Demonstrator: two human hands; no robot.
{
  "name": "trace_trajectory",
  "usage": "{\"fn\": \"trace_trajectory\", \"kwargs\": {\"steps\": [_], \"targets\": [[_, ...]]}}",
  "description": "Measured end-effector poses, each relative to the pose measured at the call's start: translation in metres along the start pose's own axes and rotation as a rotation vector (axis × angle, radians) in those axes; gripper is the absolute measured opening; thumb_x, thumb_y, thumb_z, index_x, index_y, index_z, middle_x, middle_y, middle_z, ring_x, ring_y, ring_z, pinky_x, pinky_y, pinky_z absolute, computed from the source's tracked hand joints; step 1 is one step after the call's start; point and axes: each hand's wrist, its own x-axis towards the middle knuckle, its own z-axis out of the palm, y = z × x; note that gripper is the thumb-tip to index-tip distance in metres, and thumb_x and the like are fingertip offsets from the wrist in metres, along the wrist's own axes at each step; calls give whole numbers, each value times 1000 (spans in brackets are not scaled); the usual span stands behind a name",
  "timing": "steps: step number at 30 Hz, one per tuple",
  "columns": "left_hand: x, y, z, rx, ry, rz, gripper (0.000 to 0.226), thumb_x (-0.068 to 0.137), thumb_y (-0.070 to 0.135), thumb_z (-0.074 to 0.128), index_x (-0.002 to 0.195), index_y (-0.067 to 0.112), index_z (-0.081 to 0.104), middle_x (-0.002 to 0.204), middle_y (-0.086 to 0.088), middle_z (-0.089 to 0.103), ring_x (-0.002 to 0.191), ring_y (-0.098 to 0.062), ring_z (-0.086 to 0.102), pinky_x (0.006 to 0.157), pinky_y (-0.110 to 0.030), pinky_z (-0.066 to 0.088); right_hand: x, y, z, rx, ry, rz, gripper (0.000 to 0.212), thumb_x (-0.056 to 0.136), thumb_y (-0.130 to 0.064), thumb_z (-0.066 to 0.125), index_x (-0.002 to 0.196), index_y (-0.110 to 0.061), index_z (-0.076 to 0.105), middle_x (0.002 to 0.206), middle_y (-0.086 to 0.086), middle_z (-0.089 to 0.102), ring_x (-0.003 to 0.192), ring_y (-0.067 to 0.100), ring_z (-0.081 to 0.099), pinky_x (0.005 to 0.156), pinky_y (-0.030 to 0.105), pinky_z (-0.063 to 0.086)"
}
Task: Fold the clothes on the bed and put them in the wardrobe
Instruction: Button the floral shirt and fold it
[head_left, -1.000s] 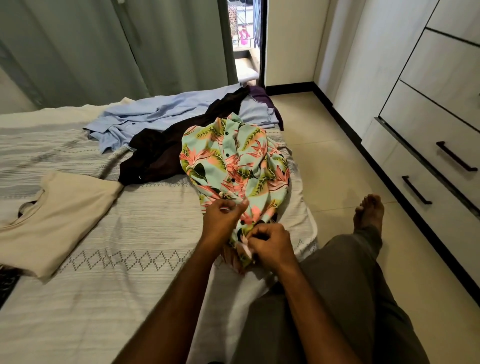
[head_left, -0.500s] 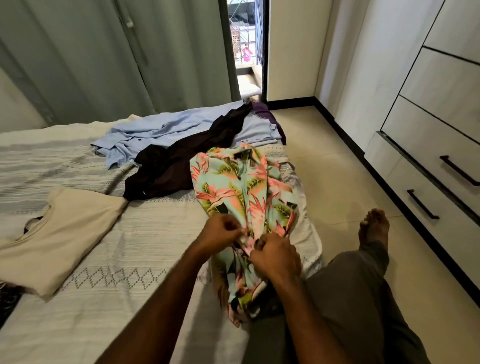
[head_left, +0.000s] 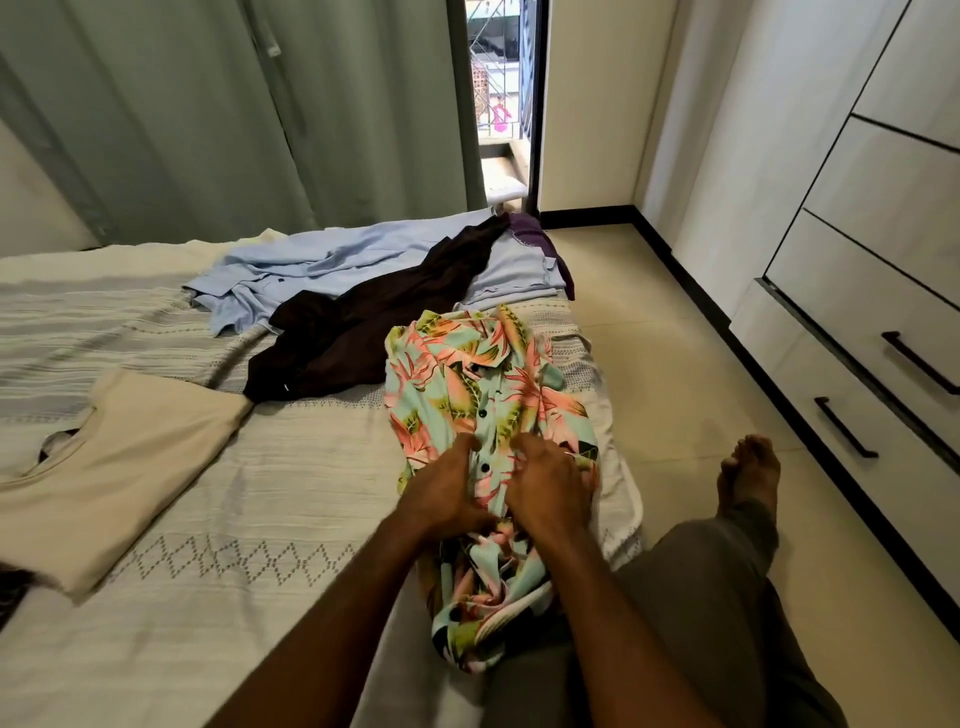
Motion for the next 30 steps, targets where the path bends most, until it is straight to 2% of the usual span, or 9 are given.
{"fn": "trace_trajectory", "kwargs": {"steps": [4,6,8,12,14,19,23,27,30], "targets": [[-23,2,-38,70,-513,29,58,72,51,86,113,18,61,104,1,67,95,-20,66,77,-34,56,-20,12,-26,-52,-104,200,32,77,-41,55,103,-26,68,108,1,68,105,27,61,99,44,39],[-27,0,-53,-108,-677,57,44,80,51,79,109,18,69,101,3,71,95,-17,68,77,-29,57,-31,22,-31,-24,-59,213,32,77,-45,54,103,-34,69,106,-2,66,103,25,61,99,47,37],[-24,1,-58,-334,-490,64,37,83,48,78,104,18,72,97,-1,74,89,-17,72,76,-33,60,-32,28,-28,11,65,183,21,77,-45,55,89,-33,69,96,-8,63,96,20,60,91,44,33],[6,13,-44,-484,298,0,25,84,40,79,86,17,69,80,-5,71,70,-20,70,67,-42,60,-22,29,-14,-11,196,26,12,77,-35,56,81,-30,65,93,-7,52,90,16,53,85,42,32],[22,23,-34,-457,405,-4,21,85,36,79,96,23,68,92,0,67,75,-18,69,70,-45,62,-22,27,-5,-34,224,-12,13,76,-34,54,82,-29,65,92,-5,53,87,19,54,83,41,35],[45,43,-17,-225,414,4,50,85,36,79,130,24,62,111,3,62,94,-16,63,81,-37,57,-20,29,1,33,232,-46,8,77,-31,55,78,-29,62,86,-9,51,80,18,55,80,40,34],[46,41,-17,-102,334,13,5,91,16,68,94,14,72,87,-5,70,75,-20,62,67,-30,47,-21,32,-1,221,266,-54,8,80,-35,64,77,-32,57,85,-14,53,78,10,53,84,40,35],[40,46,-56,-619,97,-5,17,92,-4,48,94,8,60,83,-6,58,72,-20,55,59,-30,44,-8,23,-20,543,374,-97,12,79,-27,67,84,-36,60,90,-14,63,76,5,61,79,41,51],[31,68,-112,-954,-25,-6,26,75,-9,47,92,6,60,85,-14,55,66,-19,53,59,-31,39,24,1,-57,921,222,-270,28,77,-13,61,103,-21,68,105,-2,71,96,10,66,84,36,54]]}}
